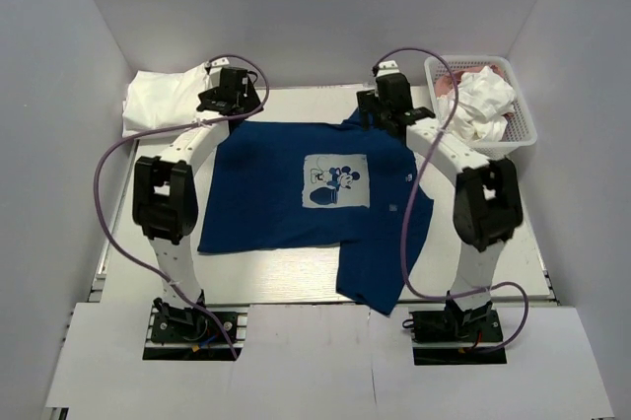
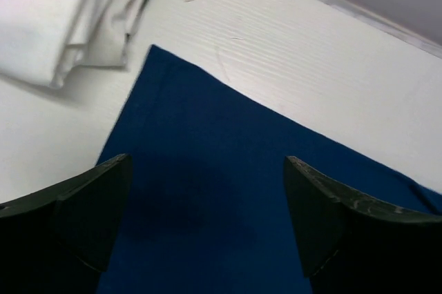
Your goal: Fold and stack the t-shirts
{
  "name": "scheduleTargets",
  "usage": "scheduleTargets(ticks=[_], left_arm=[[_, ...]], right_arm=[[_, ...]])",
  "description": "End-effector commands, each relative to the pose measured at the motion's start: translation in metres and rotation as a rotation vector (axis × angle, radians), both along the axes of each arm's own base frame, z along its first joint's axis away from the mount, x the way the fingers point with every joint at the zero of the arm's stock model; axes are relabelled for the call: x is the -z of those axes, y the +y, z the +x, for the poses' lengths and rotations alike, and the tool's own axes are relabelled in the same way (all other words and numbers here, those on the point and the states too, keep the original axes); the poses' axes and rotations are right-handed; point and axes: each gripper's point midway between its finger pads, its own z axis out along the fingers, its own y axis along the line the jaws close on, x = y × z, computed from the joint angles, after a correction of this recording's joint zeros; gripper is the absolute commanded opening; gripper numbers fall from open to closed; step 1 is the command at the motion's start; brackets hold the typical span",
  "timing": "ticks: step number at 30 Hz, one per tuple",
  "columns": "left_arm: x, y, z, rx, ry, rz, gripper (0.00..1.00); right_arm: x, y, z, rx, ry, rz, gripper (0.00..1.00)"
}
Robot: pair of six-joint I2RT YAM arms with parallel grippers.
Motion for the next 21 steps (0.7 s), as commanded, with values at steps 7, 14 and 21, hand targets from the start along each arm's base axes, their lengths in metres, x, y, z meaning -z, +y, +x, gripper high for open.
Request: scheduleTargets(ticks=[7,14,21], left_arm=[[0.032,-0.043,-0.019,0.227,0.072,-0.07,0.99],[0.08,-0.035,-0.034,0.208,0.162,-0.066,0.99],[0.109,-0.026,-0.023,0.171,0.207,-0.037,0.99]], right_arm=[[0.017,0.019,-0.03,-0.021,0.083,0.209,0.9],[0.078,0.005,-0.042,0.066,0.241,0.184,0.9],[0.131,-0.018,-0.034,0.158,0.376,0.147,0.9]])
